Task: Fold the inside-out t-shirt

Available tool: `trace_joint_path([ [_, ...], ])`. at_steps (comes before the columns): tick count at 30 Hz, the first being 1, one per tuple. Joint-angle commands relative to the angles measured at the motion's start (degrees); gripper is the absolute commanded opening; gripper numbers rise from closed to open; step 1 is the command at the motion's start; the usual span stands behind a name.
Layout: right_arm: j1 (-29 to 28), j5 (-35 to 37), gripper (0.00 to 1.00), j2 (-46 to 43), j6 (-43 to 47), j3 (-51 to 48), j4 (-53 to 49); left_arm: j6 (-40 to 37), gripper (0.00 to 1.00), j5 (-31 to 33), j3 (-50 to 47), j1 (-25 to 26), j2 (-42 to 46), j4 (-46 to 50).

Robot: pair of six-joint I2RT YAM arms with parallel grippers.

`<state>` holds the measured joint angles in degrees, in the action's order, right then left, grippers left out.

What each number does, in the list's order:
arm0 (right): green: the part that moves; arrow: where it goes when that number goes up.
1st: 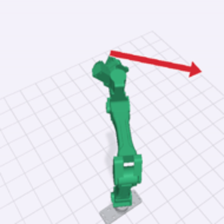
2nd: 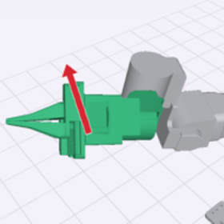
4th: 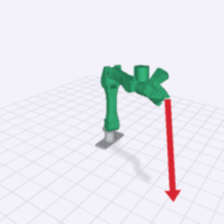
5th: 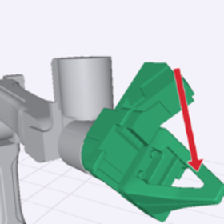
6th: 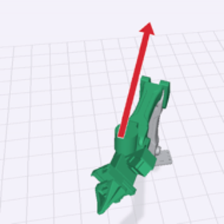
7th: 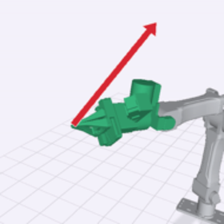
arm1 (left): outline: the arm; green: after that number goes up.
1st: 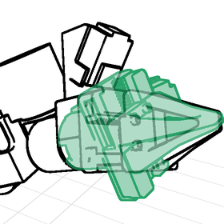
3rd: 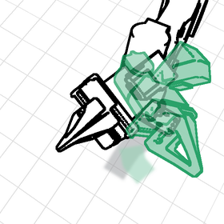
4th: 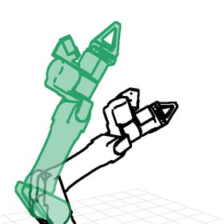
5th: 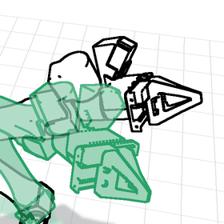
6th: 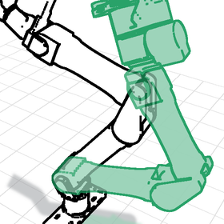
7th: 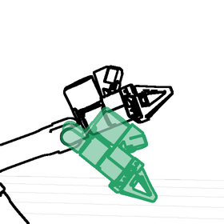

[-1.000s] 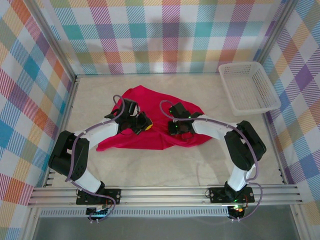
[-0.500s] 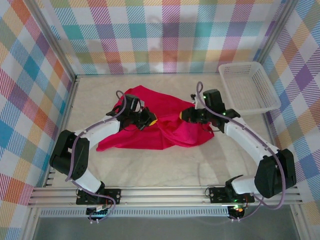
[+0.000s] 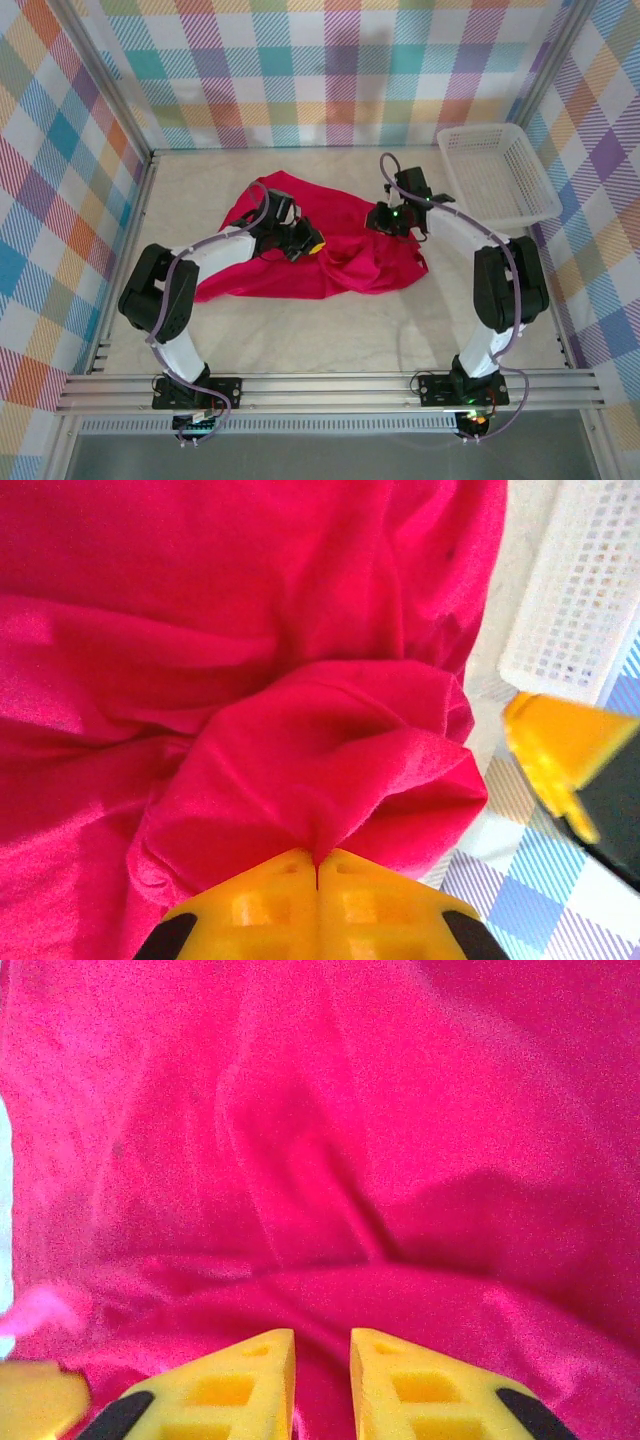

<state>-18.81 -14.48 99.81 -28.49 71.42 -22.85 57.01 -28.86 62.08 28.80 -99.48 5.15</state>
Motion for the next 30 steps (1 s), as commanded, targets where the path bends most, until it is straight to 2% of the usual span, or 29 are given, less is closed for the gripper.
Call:
trace_joint_path([
  [1,-0.9,4.6,0.34,-3.3,-1.3,2.4,-6.8,0.9,0.0,0.1,1.9,0.4,-0.7,-1.1],
  [3,-2.7,5.7,0.35,-7.1,-1.8,0.7,-7.1,0.9,0.0,0.4,2.0,0.5,-0.6,-1.0],
  [6,-6.5,2.7,0.28,-10.7,-4.2,-2.9,-2.9,0.7,0.0,0.6,2.2,0.6,-0.5,-0.5],
  [10,-8.9,-2.5,0.2,-6.2,-7.6,-4.4,2.2,0.6,0.0,0.9,2.2,0.6,-0.6,-0.6],
  [14,-9.8,-1.3,0.16,-1.2,-8.5,-4.6,2.0,0.6,0.0,1.1,1.8,0.6,-0.3,-0.4],
  [15,-9.9,0.3,0.17,-1.0,-8.8,-5.4,1.7,0.6,0.0,1.2,1.6,0.6,-0.1,-0.3],
  [18,-10.0,3.8,0.38,-2.8,-9.1,-9.0,2.3,0.5,0.0,1.4,1.5,0.6,0.3,-0.1],
  [20,-10.0,4.6,0.46,-3.6,-9.3,-11.0,3.2,0.5,0.0,1.5,1.4,0.6,0.6,0.0],
  [30,-10.0,5.2,0.5,-1.5,-11.8,-11.2,6.5,0.5,0.0,1.5,1.1,0.7,0.4,-0.2],
])
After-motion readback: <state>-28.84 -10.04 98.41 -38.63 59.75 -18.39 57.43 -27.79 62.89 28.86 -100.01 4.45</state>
